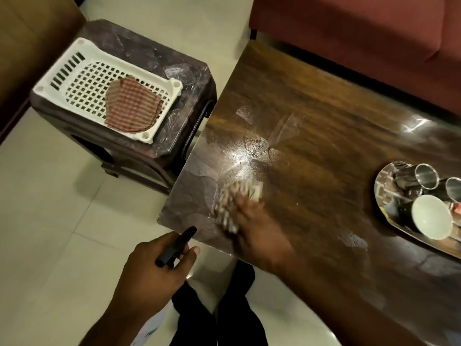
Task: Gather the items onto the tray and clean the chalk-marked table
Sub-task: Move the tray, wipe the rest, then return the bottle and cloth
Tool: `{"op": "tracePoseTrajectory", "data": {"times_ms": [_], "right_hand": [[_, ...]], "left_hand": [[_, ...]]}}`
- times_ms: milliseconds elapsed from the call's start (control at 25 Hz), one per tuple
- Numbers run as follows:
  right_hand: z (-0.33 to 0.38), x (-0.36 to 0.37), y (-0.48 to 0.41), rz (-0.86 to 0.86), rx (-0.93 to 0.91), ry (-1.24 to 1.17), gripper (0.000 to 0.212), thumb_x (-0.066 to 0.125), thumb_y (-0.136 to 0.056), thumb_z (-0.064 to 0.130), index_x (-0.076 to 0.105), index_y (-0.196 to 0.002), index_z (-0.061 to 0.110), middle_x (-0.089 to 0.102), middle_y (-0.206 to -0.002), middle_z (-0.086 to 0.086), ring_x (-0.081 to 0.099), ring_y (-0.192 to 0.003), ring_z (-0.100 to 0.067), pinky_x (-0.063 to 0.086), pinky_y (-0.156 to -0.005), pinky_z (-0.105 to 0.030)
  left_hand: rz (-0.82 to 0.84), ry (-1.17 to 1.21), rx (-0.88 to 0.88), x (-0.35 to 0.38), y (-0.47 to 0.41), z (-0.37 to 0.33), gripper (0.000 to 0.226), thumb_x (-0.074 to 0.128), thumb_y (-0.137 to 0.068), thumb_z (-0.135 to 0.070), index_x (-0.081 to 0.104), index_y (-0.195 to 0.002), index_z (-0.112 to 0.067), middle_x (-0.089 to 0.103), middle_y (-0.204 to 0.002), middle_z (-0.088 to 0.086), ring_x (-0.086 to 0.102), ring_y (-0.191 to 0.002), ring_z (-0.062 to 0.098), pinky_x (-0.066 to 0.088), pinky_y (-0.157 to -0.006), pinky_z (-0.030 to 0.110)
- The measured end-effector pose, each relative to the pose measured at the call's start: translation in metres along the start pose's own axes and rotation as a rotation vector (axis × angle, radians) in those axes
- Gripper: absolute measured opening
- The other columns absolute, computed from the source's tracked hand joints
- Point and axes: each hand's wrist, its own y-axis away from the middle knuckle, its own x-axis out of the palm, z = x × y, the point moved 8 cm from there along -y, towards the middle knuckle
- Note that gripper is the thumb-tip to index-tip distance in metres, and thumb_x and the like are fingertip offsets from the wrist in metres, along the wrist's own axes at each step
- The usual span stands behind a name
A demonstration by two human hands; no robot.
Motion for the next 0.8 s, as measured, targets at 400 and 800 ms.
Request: {"op": "tracePoseTrajectory", "data": {"times_ms": [400,800], "right_hand": [[-0.117,-0.069,0.049,-0.210,0.305,-0.154,0.073,0.045,-0.095,0.030,0.031,-0.167,0.033,0.022,-0.175,0.009,0.026,-0.161,-0.017,0.037,-0.126,-0.046],[-0.012,-0.017,0.004,0.057,-0.235,0.075,0.072,0.043,-0.099,0.039,0.030,-0.168,0.025,0.022,-0.177,-0.004,0.029,-0.161,-0.026,0.034,-0.128,-0.045]], "left_hand": [[-0.060,0.044,0.089,-0.017,-0.023,-0.012,0.025,0.084,-0.087,-0.039,0.082,-0.112,-0.038,0.075,-0.073,-0.004,0.064,-0.059,0.013,0.051,-0.058,0.025],[-0.072,0.020,-0.019,-0.009,-0.024,0.008,0.020,0.081,-0.087,-0.047,0.080,-0.101,-0.034,0.073,-0.068,0.000,0.063,-0.054,0.019,0.059,-0.061,0.043]]}}
